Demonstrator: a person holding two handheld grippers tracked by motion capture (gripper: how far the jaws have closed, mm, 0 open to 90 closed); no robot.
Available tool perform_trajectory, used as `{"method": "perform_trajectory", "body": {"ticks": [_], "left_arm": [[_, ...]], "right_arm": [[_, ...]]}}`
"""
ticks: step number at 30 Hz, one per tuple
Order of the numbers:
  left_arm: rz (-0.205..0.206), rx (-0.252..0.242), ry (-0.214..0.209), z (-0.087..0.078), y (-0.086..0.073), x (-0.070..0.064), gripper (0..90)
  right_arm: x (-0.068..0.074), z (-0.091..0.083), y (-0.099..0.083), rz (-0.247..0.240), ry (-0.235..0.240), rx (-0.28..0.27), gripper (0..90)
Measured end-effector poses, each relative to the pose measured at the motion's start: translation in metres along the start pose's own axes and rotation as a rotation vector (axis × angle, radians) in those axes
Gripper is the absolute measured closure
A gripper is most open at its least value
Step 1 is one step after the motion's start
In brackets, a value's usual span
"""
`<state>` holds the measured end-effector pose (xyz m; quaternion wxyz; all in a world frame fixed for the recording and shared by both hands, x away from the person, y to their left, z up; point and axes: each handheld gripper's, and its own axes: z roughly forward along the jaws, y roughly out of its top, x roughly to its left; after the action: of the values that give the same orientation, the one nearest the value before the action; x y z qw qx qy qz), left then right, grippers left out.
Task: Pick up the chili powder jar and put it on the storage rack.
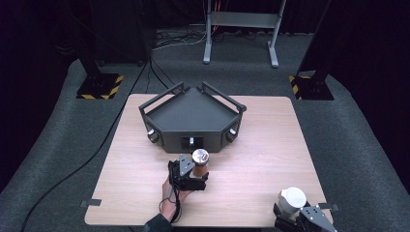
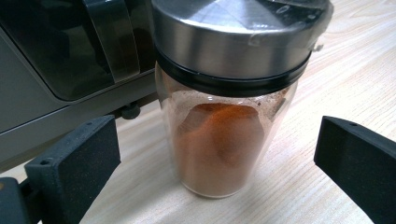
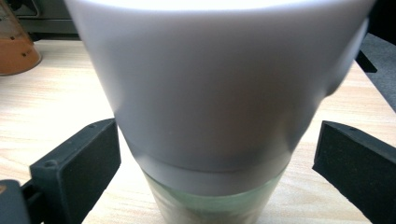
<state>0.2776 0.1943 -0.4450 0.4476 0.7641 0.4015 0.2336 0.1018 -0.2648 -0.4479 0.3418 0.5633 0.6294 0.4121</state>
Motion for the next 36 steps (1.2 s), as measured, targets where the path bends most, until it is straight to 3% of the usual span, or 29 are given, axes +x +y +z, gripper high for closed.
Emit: {"method": "perform_trajectory", "body": {"ticks": [16, 36], "left_arm": [[-0.016, 0.013, -0.017, 0.009, 0.001, 0.008, 0.0], [0.006, -0.009, -0.037, 0.021, 0.004, 0.009, 0.0]], "right_arm": [[0.001, 0.001, 0.004, -0.013, 0.007, 0.013, 0.0], [0.0, 0.0, 0.003, -0.01, 0.0, 0.023, 0.0]]}}
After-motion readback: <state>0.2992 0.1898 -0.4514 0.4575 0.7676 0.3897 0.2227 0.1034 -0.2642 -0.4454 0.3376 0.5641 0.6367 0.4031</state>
